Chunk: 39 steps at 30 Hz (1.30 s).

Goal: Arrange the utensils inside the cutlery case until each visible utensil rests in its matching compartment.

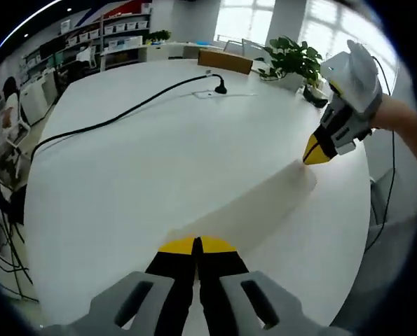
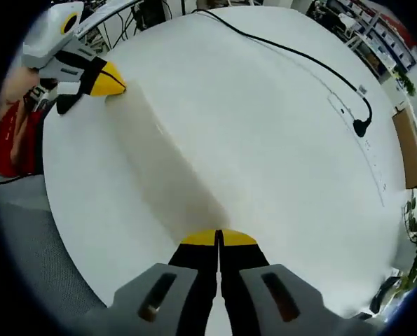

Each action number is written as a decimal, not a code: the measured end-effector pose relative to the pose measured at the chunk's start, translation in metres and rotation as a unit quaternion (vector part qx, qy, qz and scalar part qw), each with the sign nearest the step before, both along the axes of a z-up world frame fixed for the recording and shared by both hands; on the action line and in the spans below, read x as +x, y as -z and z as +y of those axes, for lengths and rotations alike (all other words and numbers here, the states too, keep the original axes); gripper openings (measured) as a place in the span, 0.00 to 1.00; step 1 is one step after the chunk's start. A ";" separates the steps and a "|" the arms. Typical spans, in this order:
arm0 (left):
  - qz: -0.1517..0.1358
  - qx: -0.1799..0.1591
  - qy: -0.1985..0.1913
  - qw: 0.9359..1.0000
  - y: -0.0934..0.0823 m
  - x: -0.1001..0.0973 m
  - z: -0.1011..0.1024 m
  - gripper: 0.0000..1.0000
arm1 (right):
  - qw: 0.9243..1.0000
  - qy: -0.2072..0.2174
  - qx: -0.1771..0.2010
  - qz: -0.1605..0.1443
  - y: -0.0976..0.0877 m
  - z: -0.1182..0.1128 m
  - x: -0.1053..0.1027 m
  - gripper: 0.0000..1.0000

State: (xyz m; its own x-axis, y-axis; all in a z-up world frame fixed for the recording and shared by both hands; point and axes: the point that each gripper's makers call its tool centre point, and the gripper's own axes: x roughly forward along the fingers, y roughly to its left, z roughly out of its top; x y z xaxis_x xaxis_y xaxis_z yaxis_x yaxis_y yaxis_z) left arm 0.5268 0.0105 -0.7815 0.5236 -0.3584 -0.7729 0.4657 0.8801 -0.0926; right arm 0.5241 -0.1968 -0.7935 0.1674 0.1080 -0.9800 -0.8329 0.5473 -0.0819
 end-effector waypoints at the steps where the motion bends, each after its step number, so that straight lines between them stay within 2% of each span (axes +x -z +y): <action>1: 0.002 0.002 0.003 1.000 0.001 -0.002 0.000 0.00 | 1.000 0.019 -0.001 0.001 0.005 -0.002 0.011 0.00; 5: 0.004 -0.007 -0.004 1.000 0.002 0.000 0.001 0.00 | 1.000 0.006 -0.012 0.007 0.001 -0.004 0.016 0.00; 7: 0.007 -0.005 -0.001 1.000 0.002 -0.002 0.000 0.00 | 1.000 0.017 -0.008 0.016 0.001 -0.005 0.015 0.00; 8: 0.008 -0.001 0.004 1.000 0.003 -0.002 0.000 0.00 | 0.999 0.035 0.001 0.022 0.001 -0.005 0.014 0.00; 10: 0.012 0.005 0.011 1.000 0.003 -0.002 -0.001 0.00 | 0.999 0.036 0.006 0.021 0.000 -0.006 0.013 0.00; 11: 0.024 0.015 0.015 0.999 0.003 -0.003 -0.001 0.00 | 0.999 0.032 0.008 0.014 -0.002 -0.005 0.010 0.00; 12: 0.029 0.037 0.043 0.998 0.003 -0.003 0.000 0.00 | 1.000 0.022 0.007 0.008 -0.003 -0.003 0.007 0.00; 13: 0.031 0.071 0.078 0.994 0.002 -0.004 0.003 0.00 | 1.000 0.010 0.004 0.002 -0.004 -0.002 0.004 0.00; 14: 0.020 0.093 0.094 0.991 -0.002 0.002 0.006 0.00 | 1.000 0.002 0.002 -0.003 -0.004 -0.001 0.002 0.00; 15: 0.021 0.083 0.090 0.992 -0.006 0.004 0.005 0.00 | 1.000 0.008 0.004 0.009 -0.003 -0.002 0.005 0.00; 16: 0.027 0.069 0.081 0.994 -0.010 0.006 0.003 0.00 | 1.000 0.017 0.003 0.013 -0.003 -0.002 0.007 0.00; 17: 0.059 0.037 0.065 0.995 -0.011 0.004 -0.003 0.00 | 1.000 0.018 0.003 0.015 -0.001 -0.002 0.010 0.00; 18: 0.074 0.037 0.068 0.994 -0.010 0.002 -0.002 0.00 | 1.000 0.018 0.000 0.017 -0.001 -0.002 0.010 0.00; 19: 0.088 0.062 0.080 0.991 -0.005 0.002 0.002 0.00 | 1.000 0.016 -0.003 0.017 -0.001 -0.001 0.011 0.00; 21: 0.090 0.089 0.101 0.987 0.001 0.003 0.005 0.00 | 1.000 0.005 -0.011 0.015 -0.001 -0.001 0.011 0.00; 22: 0.112 0.085 0.109 0.984 0.007 -0.005 0.001 0.00 | 1.000 0.003 -0.012 0.014 -0.001 -0.002 0.012 0.00; 23: 0.123 0.088 0.113 0.982 0.010 -0.009 0.000 0.00 | 1.000 0.001 -0.011 0.012 0.000 -0.001 0.012 0.00; 24: 0.105 0.089 0.110 0.984 0.006 -0.001 -0.001 0.00 | 1.000 0.000 -0.013 0.012 0.000 -0.002 0.012 0.00; 26: 0.123 0.099 0.106 0.982 0.007 -0.002 0.000 0.00 | 1.000 0.001 -0.014 0.012 -0.001 -0.002 0.013 0.00; 29: 0.142 0.138 0.118 0.973 0.008 -0.003 0.002 0.00 | 1.000 -0.006 -0.022 0.012 -0.001 -0.001 0.012 0.00; 31: 0.158 0.141 0.119 0.970 0.008 -0.003 0.000 0.00 | 1.000 -0.007 -0.024 0.013 0.000 -0.001 0.012 0.00; 34: 0.165 0.147 0.127 0.967 0.008 -0.002 0.001 0.00 | 1.000 -0.001 -0.023 0.012 -0.001 -0.001 0.012 0.00; 36: 0.169 0.134 0.124 0.969 0.007 -0.003 0.003 0.00 | 1.000 0.000 -0.022 0.009 -0.001 -0.001 0.012 0.00; 38: 0.154 0.127 0.127 0.972 0.006 -0.005 0.002 0.00 | 1.000 0.000 -0.020 0.004 -0.002 -0.002 0.012 0.00; 39: 0.129 0.136 0.151 0.971 0.005 -0.004 0.001 0.00 | 1.000 -0.002 -0.017 0.002 -0.002 -0.002 0.012 0.00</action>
